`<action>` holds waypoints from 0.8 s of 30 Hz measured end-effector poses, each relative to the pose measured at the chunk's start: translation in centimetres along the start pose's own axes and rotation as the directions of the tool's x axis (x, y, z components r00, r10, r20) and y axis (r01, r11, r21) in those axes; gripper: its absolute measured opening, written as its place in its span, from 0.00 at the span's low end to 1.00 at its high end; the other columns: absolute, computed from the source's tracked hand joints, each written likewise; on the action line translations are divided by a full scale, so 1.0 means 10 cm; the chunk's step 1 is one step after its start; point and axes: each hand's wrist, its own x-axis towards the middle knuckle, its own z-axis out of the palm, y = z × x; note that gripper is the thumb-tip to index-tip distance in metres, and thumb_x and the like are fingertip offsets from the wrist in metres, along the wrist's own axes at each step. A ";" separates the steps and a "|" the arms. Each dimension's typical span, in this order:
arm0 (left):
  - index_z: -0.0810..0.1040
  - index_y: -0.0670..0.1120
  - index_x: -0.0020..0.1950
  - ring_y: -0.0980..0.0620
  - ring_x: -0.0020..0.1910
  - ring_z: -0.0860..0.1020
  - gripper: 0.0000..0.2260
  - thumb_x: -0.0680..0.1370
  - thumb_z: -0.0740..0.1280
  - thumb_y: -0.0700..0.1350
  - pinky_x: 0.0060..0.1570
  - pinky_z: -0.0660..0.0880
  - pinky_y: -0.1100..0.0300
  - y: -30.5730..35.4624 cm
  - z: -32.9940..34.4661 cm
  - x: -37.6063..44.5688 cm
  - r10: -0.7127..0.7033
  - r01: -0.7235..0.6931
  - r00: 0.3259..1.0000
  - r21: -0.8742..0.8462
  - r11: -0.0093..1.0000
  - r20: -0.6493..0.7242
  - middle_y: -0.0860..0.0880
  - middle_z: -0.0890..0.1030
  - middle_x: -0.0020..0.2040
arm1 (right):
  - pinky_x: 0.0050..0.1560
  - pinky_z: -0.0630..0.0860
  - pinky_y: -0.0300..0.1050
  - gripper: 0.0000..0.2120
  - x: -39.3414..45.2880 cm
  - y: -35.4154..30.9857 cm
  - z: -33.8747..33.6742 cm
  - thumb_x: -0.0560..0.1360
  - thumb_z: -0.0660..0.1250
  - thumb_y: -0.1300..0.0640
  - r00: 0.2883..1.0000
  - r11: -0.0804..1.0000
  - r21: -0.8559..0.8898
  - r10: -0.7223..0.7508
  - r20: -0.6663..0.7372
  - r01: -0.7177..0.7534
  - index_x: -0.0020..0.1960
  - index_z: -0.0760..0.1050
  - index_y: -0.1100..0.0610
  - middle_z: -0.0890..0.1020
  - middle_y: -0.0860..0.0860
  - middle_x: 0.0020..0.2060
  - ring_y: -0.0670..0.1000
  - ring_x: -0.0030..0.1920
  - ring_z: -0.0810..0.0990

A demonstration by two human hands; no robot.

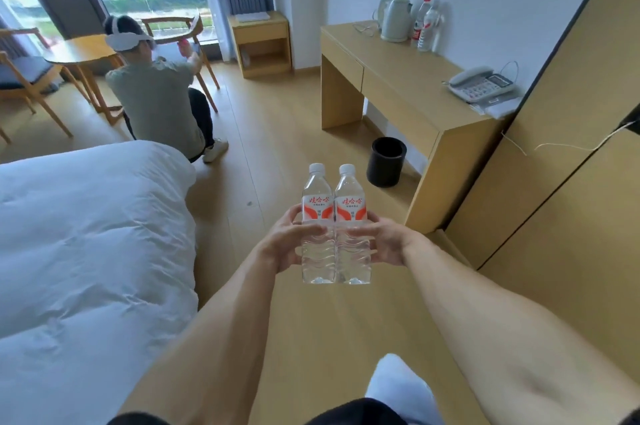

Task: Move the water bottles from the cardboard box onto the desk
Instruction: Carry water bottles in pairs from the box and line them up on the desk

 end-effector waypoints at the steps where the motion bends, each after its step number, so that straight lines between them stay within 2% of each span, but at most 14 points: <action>1: 0.72 0.52 0.69 0.40 0.57 0.83 0.29 0.72 0.76 0.35 0.53 0.77 0.29 0.08 -0.06 0.15 -0.003 0.003 1.000 0.001 1.000 0.012 0.43 0.83 0.60 | 0.60 0.77 0.63 0.29 0.13 -0.08 -0.02 0.73 0.75 0.62 1.000 1.000 0.011 -0.002 -0.015 0.002 0.70 0.71 0.51 0.81 0.57 0.62 0.61 0.61 0.80; 10: 0.72 0.51 0.70 0.40 0.57 0.83 0.29 0.72 0.75 0.34 0.53 0.77 0.29 0.80 -0.51 1.57 -0.019 0.019 1.000 0.026 0.999 0.003 0.42 0.83 0.60 | 0.62 0.75 0.66 0.28 1.62 -0.83 -0.26 0.72 0.76 0.62 1.000 1.000 0.024 -0.008 -0.012 0.008 0.69 0.72 0.52 0.82 0.57 0.61 0.62 0.60 0.81; 17: 0.71 0.53 0.70 0.40 0.57 0.83 0.30 0.72 0.75 0.35 0.53 0.78 0.31 1.70 -0.92 2.68 -0.006 0.007 0.995 0.009 1.000 -0.099 0.42 0.82 0.61 | 0.62 0.75 0.67 0.29 2.93 -1.88 -0.40 0.71 0.76 0.62 0.995 1.000 0.001 -0.008 0.097 0.008 0.69 0.73 0.50 0.82 0.57 0.61 0.62 0.61 0.81; 24: 0.71 0.54 0.69 0.39 0.59 0.81 0.30 0.71 0.75 0.34 0.55 0.76 0.29 2.45 -1.03 3.73 0.037 -0.038 0.995 -0.011 0.999 -0.092 0.42 0.80 0.63 | 0.61 0.77 0.65 0.28 3.85 -2.75 -0.75 0.72 0.75 0.62 0.995 1.000 0.003 -0.029 0.098 0.029 0.69 0.73 0.51 0.82 0.58 0.61 0.63 0.61 0.80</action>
